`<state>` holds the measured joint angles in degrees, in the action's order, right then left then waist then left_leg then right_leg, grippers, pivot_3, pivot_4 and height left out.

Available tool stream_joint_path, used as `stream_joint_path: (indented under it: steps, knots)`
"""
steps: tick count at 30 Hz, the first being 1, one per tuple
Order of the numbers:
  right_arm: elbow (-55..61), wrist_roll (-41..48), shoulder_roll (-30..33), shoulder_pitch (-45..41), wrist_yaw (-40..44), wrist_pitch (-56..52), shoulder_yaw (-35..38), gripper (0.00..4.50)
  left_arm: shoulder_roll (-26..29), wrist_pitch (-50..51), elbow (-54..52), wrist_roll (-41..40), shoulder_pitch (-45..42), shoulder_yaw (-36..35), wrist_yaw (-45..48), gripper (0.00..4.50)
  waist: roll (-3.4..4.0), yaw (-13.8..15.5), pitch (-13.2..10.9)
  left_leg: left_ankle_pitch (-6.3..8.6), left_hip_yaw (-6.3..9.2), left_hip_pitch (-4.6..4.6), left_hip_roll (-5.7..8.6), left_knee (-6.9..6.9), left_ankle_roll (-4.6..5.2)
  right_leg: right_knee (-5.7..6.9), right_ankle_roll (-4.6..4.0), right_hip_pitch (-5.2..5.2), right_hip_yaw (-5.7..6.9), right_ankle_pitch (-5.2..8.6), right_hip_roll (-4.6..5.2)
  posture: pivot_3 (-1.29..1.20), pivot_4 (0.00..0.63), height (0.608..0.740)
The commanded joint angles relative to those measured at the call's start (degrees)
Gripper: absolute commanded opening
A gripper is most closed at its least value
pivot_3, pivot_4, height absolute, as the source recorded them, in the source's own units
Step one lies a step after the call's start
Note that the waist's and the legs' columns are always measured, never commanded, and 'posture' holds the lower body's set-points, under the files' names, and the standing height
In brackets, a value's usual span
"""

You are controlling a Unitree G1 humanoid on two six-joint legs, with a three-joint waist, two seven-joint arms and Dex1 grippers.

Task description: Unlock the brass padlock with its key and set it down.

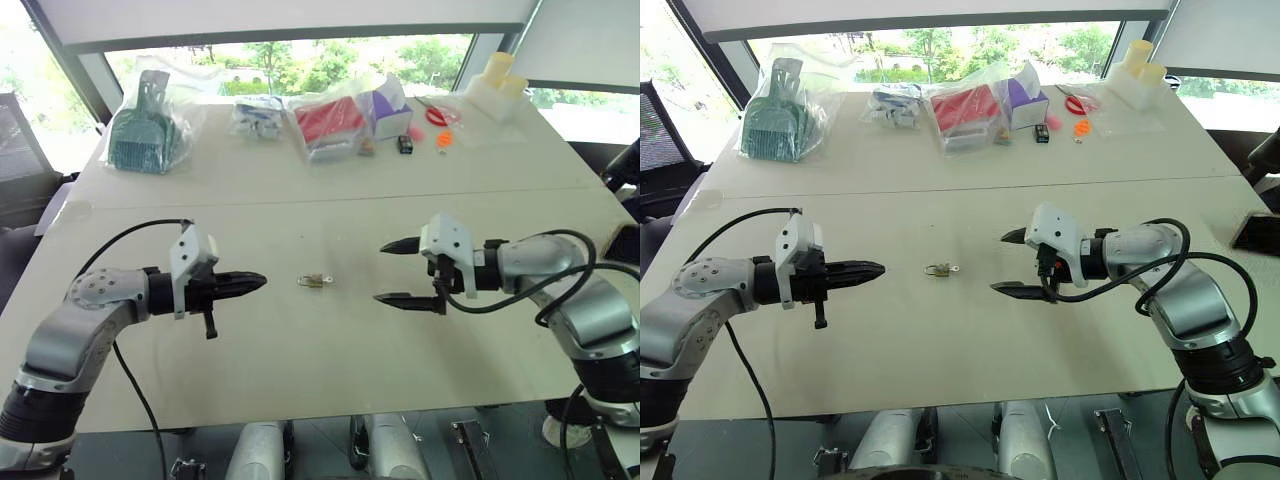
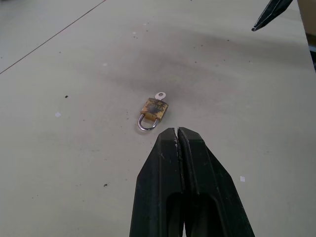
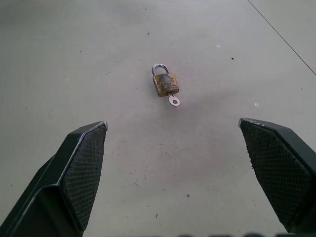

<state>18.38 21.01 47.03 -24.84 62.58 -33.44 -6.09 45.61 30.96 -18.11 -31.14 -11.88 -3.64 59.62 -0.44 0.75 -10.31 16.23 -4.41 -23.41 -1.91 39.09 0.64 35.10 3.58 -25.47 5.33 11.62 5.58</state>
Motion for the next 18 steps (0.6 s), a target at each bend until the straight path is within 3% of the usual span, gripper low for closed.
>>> stream_joint_path:
  steps: [1,18]
  knots:
    - [0.97,0.45,-0.42,-1.42,0.02,0.61,0.02,4.43,0.8,-1.41,0.06,1.68,-1.17,-0.59,-0.85,0.0,0.0,0.0,0.0,0.0,0.0,0.0,0.0,0.0,0.0,0.0,0.0,0.0,0.0,0.0,0.0,0.0,0.15,0.74]
    - [-0.42,0.0,-1.17,-2.92,0.19,0.87,-0.63,4.43,0.78,-0.47,-0.25,0.97,-1.19,-1.26,-0.84,0.0,0.0,0.0,0.0,0.0,-0.01,0.0,0.02,0.0,0.0,0.01,0.0,0.0,0.0,-0.01,-0.01,0.0,0.15,0.74]
